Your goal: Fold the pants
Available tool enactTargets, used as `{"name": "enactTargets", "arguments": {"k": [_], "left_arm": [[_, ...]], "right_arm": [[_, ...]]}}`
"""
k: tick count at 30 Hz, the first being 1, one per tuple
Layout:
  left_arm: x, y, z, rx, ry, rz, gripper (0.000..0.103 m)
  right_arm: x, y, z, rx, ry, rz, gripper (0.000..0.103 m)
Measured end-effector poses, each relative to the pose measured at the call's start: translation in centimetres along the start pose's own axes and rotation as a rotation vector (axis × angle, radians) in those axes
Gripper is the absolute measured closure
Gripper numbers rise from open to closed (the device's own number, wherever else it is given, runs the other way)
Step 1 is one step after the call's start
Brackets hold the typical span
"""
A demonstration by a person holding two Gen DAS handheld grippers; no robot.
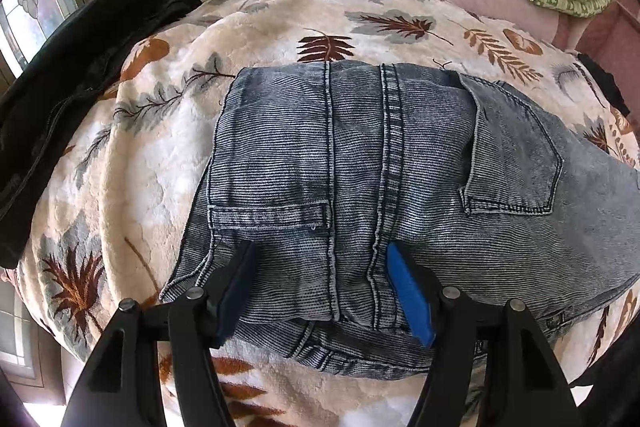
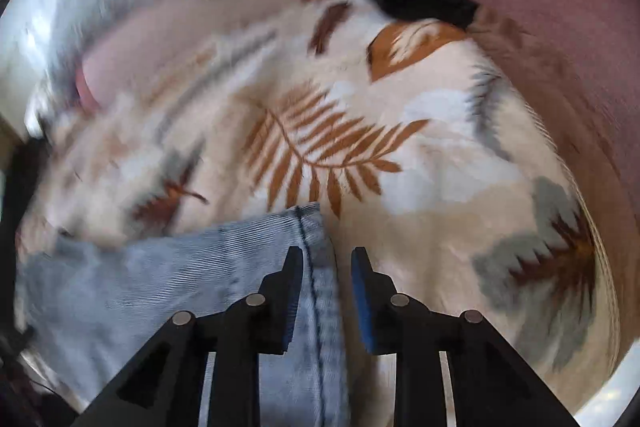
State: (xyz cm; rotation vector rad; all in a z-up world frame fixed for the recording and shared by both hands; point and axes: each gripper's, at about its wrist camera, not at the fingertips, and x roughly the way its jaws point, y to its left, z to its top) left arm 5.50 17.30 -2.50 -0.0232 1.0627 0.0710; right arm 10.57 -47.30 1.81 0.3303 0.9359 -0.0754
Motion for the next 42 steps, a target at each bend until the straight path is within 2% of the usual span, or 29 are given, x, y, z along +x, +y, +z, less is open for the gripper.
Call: {"name": "enactTargets", "arguments": {"k": [1,3,4,5,6,7,8,9,11,13,17,19,20,21,22,23,24,25,27,29,32,33,34,37,39,40,41,42], "left_arm": [[-0.1,0.1,0.0,0.000,0.001,0.002,0.032],[-0.1,0.0,0.1,0.000,0.002,0.008,0.031],[-0.1,0.0,0.1,-0.003,0.002,0.008,0.031],[-0.1,0.1,0.1,-0.009,0.002,0.007,0.031],[-0.1,0.2,0.1,-0.016,0.004,0.004,0.031],[-0.1,0.3,0.1,-0.026,0.007,-0.001,0.031],[-0.1,0.4,0.1,-0.030,0.010,-0.003,0.031],[-0.2,0.5,0.1,-0.030,0.016,-0.001,0.031],[-0.7,0.6,0.2,-0.035,0.031,0.014,0.031],[-1.8,0.3,0.4,-0.043,0.017,0.040,0.031],[-6.1,-1.4,1.0,-0.017,-0.132,0.086,0.030],[-7.0,-2.2,1.3,0.018,-0.196,0.124,0.024],[-6.4,-2.6,1.2,0.041,-0.187,0.179,0.021],[-4.8,-2.7,1.0,0.067,-0.120,0.221,0.019],[-2.6,-2.4,0.7,0.090,-0.007,0.229,0.019],[-0.6,-1.8,0.1,0.081,0.100,0.187,0.019],[-0.2,-0.8,-0.4,0.042,0.115,0.147,0.017],[-0.9,0.0,-0.6,0.009,0.084,0.118,0.017],[-2.7,0.7,-0.3,-0.017,0.045,0.106,0.017],[-4.5,0.3,0.9,-0.020,-0.024,0.142,0.017],[-6.0,-1.2,2.9,0.025,-0.120,0.147,0.017],[-5.9,-1.6,3.2,0.035,-0.128,0.148,0.017],[-5.3,-2.0,3.5,0.051,-0.115,0.149,0.017],[-0.9,-2.2,2.6,0.087,0.056,0.178,0.016],[-0.6,-0.9,1.4,0.024,0.032,0.136,0.015],[-0.6,-0.3,1.2,0.007,0.045,0.122,0.015],[-0.6,0.0,1.0,0.004,0.050,0.111,0.015],[-0.7,0.4,0.9,-0.001,0.049,0.102,0.014]], "right_arm": [[-1.6,0.4,-0.4,0.004,-0.023,0.035,0.068],[-3.9,1.8,-1.8,-0.024,-0.031,0.132,0.050],[-4.1,2.3,-2.6,-0.033,-0.016,0.168,0.045],[-3.4,2.4,-4.0,-0.018,0.037,0.197,0.040],[-1.9,2.1,-5.0,-0.002,0.108,0.185,0.040],[0.9,1.3,-6.6,0.025,0.256,0.161,0.039],[1.8,0.7,-7.2,0.033,0.271,0.177,0.044],[1.0,0.5,-7.1,0.028,0.230,0.179,0.049],[-0.3,0.7,-6.2,0.062,0.234,0.164,0.046],[-1.6,1.9,-5.1,0.017,0.194,0.144,0.046],[-2.9,5.8,-4.2,-0.081,0.129,0.201,0.034],[-2.1,7.7,-4.7,-0.140,0.139,0.201,0.025],[-0.8,8.5,-5.4,-0.152,0.199,0.183,0.024],[1.6,9.1,-6.2,-0.171,0.326,0.160,0.024],[3.3,9.5,-7.0,-0.190,0.419,0.136,0.024],[3.2,10.1,-7.3,-0.225,0.406,0.109,0.024],[2.5,10.7,-6.8,-0.245,0.397,0.092,0.024],[1.9,11.1,-6.1,-0.249,0.376,0.091,0.024],[-0.5,13.6,-3.6,-0.276,0.263,0.128,0.024],[-1.2,17.5,-1.1,-0.334,0.205,0.194,0.024],[0.0,24.2,1.0,-0.434,0.166,0.281,0.024],[1.2,26.8,1.6,-0.455,0.173,0.309,0.024],[3.0,29.8,2.0,-0.484,0.196,0.345,0.024],[7.9,35.8,1.4,-0.558,0.272,0.375,0.024],[11.6,39.0,0.4,-0.604,0.320,0.338,0.025],[13.4,39.8,0.0,-0.617,0.346,0.339,0.025],[15.3,40.8,-0.9,-0.639,0.400,0.347,0.034],[16.2,41.0,-1.7,-0.655,0.448,0.359,0.081]]}}
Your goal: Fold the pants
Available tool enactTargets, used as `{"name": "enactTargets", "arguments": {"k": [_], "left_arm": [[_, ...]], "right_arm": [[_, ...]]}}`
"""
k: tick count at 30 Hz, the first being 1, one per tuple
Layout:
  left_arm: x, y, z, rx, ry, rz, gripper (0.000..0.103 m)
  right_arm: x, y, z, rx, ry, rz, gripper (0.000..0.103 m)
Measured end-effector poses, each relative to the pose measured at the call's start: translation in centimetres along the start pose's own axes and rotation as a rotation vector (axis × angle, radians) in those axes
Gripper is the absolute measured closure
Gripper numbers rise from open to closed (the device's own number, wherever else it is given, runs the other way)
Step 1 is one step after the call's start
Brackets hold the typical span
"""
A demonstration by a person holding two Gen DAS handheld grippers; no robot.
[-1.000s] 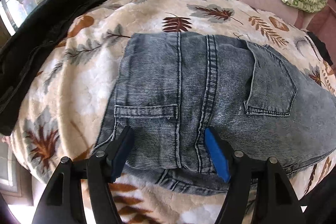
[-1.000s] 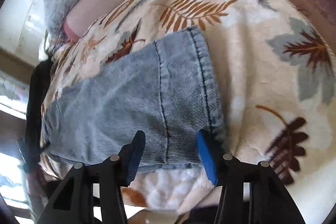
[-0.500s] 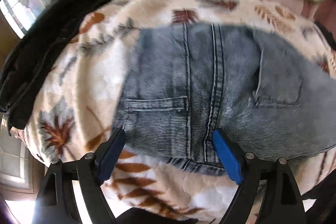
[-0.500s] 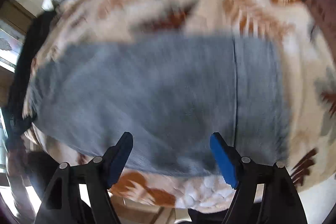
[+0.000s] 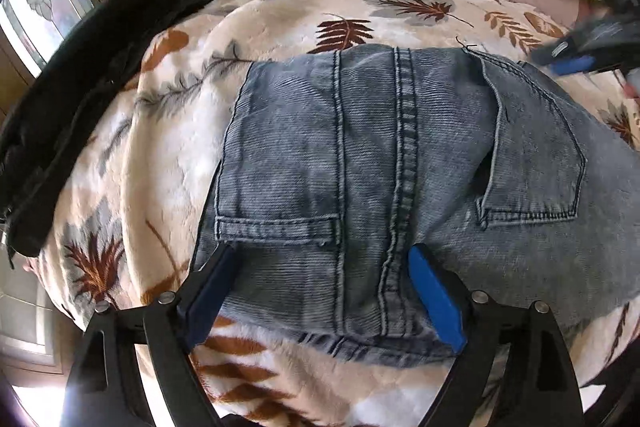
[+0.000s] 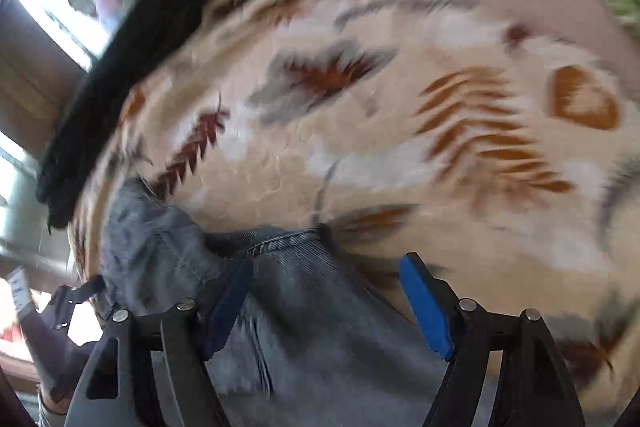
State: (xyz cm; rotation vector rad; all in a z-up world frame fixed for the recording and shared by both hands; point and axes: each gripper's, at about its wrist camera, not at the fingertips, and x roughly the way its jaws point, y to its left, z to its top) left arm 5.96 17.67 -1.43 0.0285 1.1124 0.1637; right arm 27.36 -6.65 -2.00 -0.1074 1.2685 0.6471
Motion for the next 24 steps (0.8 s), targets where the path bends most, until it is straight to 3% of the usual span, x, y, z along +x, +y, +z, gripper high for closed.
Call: {"name": "enactTargets", "arguments": {"k": [1,3,5,8,11,13,15,18,19,21,23,24], "left_arm": [[0.1,0.3,-0.3,-0.004,0.001,-0.001,0.014],[0.1,0.3,-0.7,0.011,-0.006,0.010,0.014],[0.1,0.2,-1.2,0.012,-0.021,0.020,0.014],[-0.3,-0.3,-1.4,-0.004,-0.023,0.030,0.014],[-0.3,-0.3,-1.1,-0.010,-0.015,0.034,0.014],[-0.5,-0.3,-0.9,-0.010,0.002,0.035,0.014],[-1.6,-0.3,-0.4,-0.009,-0.003,0.031,0.014],[-5.0,-0.5,0.3,0.001,-0.141,0.042,0.014],[-5.9,-0.6,0.6,0.001,-0.180,0.031,0.014],[-6.4,-0.9,1.3,0.000,-0.218,0.028,0.014],[-4.3,-1.3,1.7,0.018,-0.152,0.082,0.013],[-2.1,-1.6,1.5,0.043,-0.072,0.119,0.013]], "right_arm": [[0.9,0.5,-0.1,-0.024,0.033,-0.003,0.092],[0.2,3.0,-0.7,-0.146,-0.019,-0.094,0.098],[-1.1,2.8,-0.5,-0.131,-0.107,-0.160,0.099],[-1.1,2.0,-0.6,-0.070,-0.144,-0.202,0.099],[-0.9,3.5,-1.9,-0.134,-0.188,-0.252,0.097],[-0.1,2.1,-1.8,-0.068,-0.133,-0.250,0.091],[-2.0,1.3,-2.2,-0.014,-0.180,-0.235,0.082],[-6.5,2.4,-3.9,-0.020,-0.298,-0.194,0.078],[-7.5,2.5,-4.5,-0.011,-0.323,-0.163,0.074],[-8.4,2.4,-5.7,0.035,-0.340,-0.101,0.053],[-6.9,2.0,-6.2,0.075,-0.297,-0.049,0.045],[-5.3,1.8,-6.0,0.085,-0.259,-0.041,0.044]]}}
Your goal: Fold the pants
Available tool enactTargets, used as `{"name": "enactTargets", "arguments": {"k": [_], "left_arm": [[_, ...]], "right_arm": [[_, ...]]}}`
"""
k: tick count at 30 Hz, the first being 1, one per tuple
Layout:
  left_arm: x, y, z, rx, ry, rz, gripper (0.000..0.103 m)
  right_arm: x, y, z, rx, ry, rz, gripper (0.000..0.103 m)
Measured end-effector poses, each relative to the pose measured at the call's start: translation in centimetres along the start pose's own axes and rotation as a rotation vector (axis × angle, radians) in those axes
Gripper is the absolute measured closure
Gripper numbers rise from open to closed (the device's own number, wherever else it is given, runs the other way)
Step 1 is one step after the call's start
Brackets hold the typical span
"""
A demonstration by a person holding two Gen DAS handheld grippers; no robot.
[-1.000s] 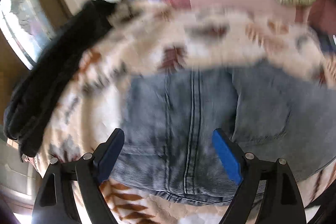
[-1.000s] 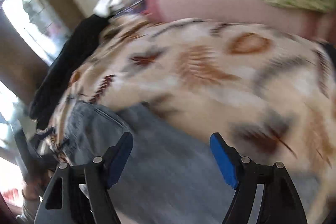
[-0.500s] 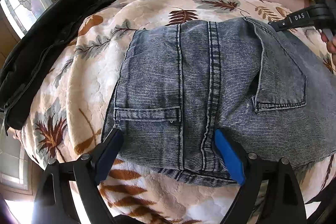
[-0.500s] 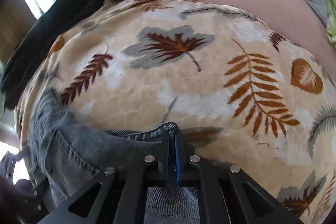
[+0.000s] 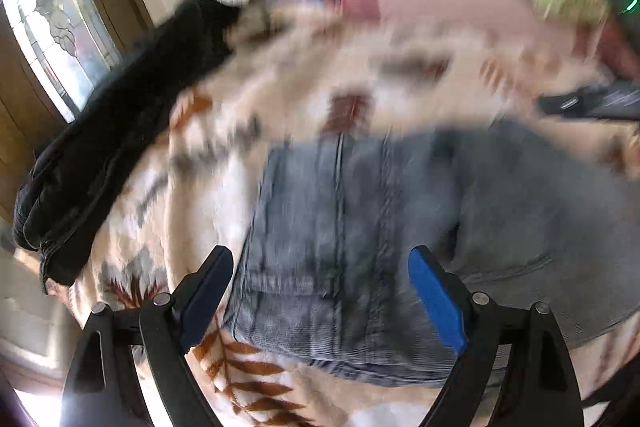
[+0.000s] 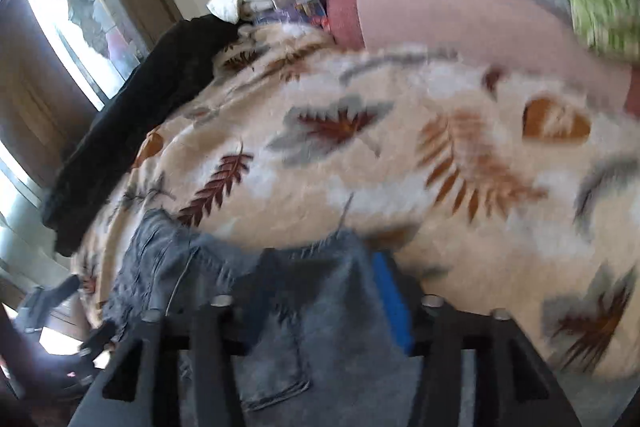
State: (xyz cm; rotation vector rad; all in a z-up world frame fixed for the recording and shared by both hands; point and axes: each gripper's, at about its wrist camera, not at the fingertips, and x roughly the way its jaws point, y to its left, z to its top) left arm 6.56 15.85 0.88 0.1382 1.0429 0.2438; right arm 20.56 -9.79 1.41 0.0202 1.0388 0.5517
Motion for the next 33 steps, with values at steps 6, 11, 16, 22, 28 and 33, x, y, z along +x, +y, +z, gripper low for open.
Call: {"name": "enactTargets", "arguments": {"k": [6,11,16,22,28,33], "left_arm": [[1.2,1.7,-2.2,-0.064,0.066,-0.060,0.008],[-2.2,2.8,-0.4,-0.105,-0.105,-0.031,0.008],[2.2,2.7,-1.0,-0.099,0.100,-0.087,0.008],[-1.8,4.7,-0.3,-0.170,-0.063,-0.066,0.007],[-3.8,3.2,4.1,-0.161,-0.176,-0.106,0.007],[5.7,-2.2,4.0,0.049,0.104,0.008,0.005]], "right_arm": [[1.9,0.4,-0.6,-0.024,0.095,-0.054,0.044],[0.4,5.8,2.1,-0.088,0.005,0.104,0.044],[9.6,9.2,-0.6,-0.159,0.254,0.061,0.040],[4.0,9.4,-1.5,-0.182,0.075,0.019,0.038],[-4.5,1.5,-9.1,0.071,-0.047,-0.011,0.038],[-6.6,-5.3,-16.2,0.242,-0.028,-0.090,0.018]]}}
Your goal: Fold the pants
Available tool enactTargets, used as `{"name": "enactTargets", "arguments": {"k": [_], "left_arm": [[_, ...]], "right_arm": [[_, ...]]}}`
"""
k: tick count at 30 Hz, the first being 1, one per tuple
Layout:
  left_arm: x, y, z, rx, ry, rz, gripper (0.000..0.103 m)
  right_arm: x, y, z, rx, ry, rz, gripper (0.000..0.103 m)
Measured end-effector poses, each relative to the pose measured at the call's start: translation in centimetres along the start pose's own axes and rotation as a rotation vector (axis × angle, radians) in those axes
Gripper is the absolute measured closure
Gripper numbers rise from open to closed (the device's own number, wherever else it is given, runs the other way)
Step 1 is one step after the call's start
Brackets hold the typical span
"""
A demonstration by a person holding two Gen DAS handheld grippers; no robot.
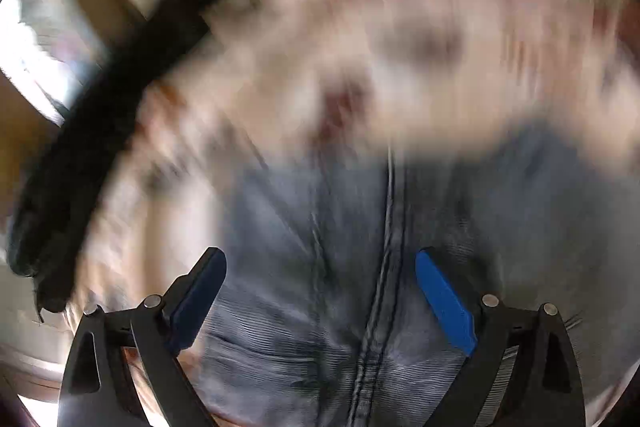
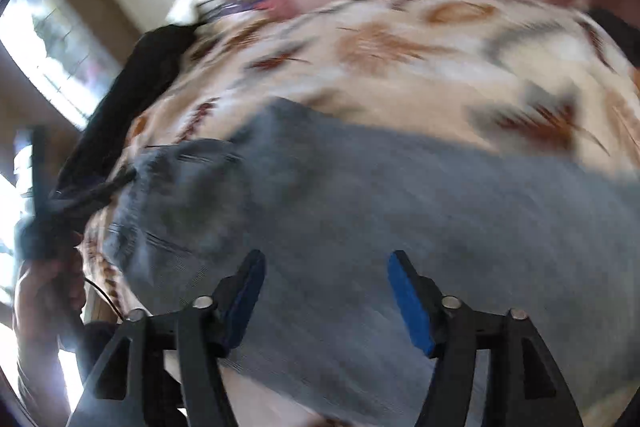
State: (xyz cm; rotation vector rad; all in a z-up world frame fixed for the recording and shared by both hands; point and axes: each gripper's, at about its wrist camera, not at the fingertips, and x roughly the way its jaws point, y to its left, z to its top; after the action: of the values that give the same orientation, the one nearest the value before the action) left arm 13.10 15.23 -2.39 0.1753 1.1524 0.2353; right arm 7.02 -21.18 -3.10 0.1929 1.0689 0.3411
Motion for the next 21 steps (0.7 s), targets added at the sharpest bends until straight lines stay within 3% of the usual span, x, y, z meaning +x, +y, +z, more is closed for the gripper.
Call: {"name": "enactTargets", "arguments": {"k": [1,4,7,12,15,21], "left_arm": [[0.6,0.2,-0.4,-0.030,-0.052,0.004,0.000],[-0.7,1.1,0.2,-0.080,-0.041,-0.009,0.000],[-3.6,1.3,0.2,-0.114,-0.126,-0.012,0.000],[-7.7,-1.4,-1.0,-0.064,-0.255,-0.097,0.000],[-8.6,-3.9,-1.7,-0.012,-0.277,-0.153,0.000],[-8.4,-7.2,-2.3,-0.003,-0.242,-0.221,0.000]], "right_arm": [[1.0,-1.2,-0.5,0.002,0.038,0.037,0.018],[-1.1,-1.6,0.4,0.037,0.007,0.076,0.019],[-5.6,-3.4,0.3,0.131,-0.130,0.152,0.019],[-8.6,-10.1,-5.4,0.447,-0.188,0.305,0.019],[-8.2,-14.7,-8.9,0.652,-0.209,0.327,0.019],[-9.0,-21.2,-10.9,0.911,-0.322,0.365,0.019]]}}
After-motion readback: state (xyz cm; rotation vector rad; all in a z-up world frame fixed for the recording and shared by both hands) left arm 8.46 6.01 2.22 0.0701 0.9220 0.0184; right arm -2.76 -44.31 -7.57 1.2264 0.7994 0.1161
